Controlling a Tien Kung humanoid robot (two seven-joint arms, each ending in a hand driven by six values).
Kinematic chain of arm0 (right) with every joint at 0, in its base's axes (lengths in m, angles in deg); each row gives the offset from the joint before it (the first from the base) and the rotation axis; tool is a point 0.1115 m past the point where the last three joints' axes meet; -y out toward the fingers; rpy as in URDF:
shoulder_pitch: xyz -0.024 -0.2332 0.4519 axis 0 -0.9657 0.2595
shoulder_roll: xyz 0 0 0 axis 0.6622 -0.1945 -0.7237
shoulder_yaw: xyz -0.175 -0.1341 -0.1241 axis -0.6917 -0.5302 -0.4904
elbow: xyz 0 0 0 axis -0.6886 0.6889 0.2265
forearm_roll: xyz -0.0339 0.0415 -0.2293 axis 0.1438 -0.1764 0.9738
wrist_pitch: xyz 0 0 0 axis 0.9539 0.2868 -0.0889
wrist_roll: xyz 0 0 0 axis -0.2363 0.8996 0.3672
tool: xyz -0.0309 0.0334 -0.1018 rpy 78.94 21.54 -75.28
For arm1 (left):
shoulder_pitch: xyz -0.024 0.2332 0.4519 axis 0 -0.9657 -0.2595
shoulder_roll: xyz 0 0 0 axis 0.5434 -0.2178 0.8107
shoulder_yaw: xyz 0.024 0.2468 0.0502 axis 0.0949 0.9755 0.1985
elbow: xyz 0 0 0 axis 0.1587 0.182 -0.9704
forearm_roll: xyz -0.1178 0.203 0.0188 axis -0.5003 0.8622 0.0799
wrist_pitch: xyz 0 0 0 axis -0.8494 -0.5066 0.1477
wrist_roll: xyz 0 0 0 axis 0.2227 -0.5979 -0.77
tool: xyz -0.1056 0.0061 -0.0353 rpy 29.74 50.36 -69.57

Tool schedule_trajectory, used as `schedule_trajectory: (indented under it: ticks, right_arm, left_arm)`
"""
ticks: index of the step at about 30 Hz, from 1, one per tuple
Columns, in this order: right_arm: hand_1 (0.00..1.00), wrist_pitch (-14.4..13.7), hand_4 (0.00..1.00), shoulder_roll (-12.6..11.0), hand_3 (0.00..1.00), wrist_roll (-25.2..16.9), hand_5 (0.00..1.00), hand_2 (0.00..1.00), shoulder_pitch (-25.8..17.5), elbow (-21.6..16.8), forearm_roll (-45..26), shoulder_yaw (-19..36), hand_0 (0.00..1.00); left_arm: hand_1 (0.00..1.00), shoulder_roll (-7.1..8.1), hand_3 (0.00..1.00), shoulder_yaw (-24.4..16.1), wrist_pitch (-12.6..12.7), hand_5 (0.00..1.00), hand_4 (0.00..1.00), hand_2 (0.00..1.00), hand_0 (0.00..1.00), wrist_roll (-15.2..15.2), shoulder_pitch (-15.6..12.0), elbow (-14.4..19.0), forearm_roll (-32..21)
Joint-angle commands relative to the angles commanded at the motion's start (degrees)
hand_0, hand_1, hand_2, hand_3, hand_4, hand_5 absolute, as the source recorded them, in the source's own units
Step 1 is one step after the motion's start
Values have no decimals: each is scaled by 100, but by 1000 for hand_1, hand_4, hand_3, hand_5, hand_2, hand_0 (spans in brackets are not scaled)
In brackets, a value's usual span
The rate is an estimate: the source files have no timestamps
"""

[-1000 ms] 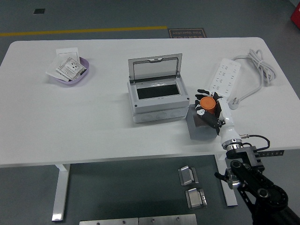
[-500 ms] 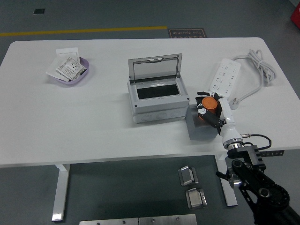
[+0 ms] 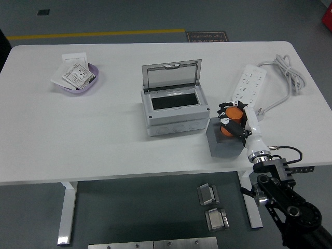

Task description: Pick up the cylinder from the cube,place it in the box,flap close box

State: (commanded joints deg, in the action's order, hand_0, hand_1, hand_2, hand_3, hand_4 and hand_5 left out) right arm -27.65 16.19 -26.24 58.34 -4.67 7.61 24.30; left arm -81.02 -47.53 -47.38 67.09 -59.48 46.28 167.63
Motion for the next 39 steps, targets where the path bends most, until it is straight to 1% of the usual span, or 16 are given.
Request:
schedule_trajectory:
  ticks: [9, 10, 13, 16, 22, 27, 28, 33, 34, 39]
  right_arm:
    - [266, -95, 2, -24, 291, -56, 2, 344, 85, -84, -64, -63, 494]
    - [283, -104, 2, -25, 291, -61, 2, 344, 102, -82, -69, -73, 496]
    - [283, -144, 2, -40, 291, -74, 2, 344, 170, -66, -86, -133, 496]
    - [290, -250, 2, -92, 291, -18, 2, 346, 272, -92, 40, -257, 501]
    - [288, -599, 2, -251, 290, 466, 2, 346, 711, -269, 808, -678, 499]
    - [288, -750, 2, -260, 290, 819, 2, 346, 1215, -236, 1460, -1011, 499]
    - [210, -768, 2, -252, 291, 877, 2, 350, 1314, -199, 1573, -1077, 194]
    - [210, -806, 2, -167, 291, 1147, 2, 350, 1842, 130, 2167, -1436, 194]
    - [188, -810, 2, -138, 288, 1189, 2, 351, 1939, 216, 2263, -1506, 42]
    - [188, -779, 2, 35, 288, 1424, 2, 351, 2442, 696, 2711, -1890, 42]
  left_arm:
    - [682, -4, 665, 42, 7, 409, 668, 604, 674, -26, 1, 0, -29]
    - [682, -3, 665, 37, 8, 414, 669, 605, 674, -26, 0, 0, -23]
    - [682, -2, 665, 45, 11, 414, 669, 605, 674, -33, -3, 0, -27]
    - [682, -3, 667, 52, 13, 426, 672, 606, 674, -38, -9, 0, -35]
    - [681, 0, 667, 37, 12, 427, 672, 607, 674, -26, -20, 0, -25]
    - [681, 18, 667, -15, 16, 427, 672, 607, 674, -12, -22, 0, 8]
    - [681, 23, 668, -27, 16, 429, 673, 608, 675, -7, -23, 0, 17]
    - [681, 48, 668, -86, 24, 429, 673, 608, 675, 5, -22, 0, 57]
    - [682, 54, 669, -94, 25, 432, 673, 608, 674, 6, -21, 0, 62]
    - [682, 75, 669, -131, 29, 432, 673, 608, 674, 15, -18, 0, 89]
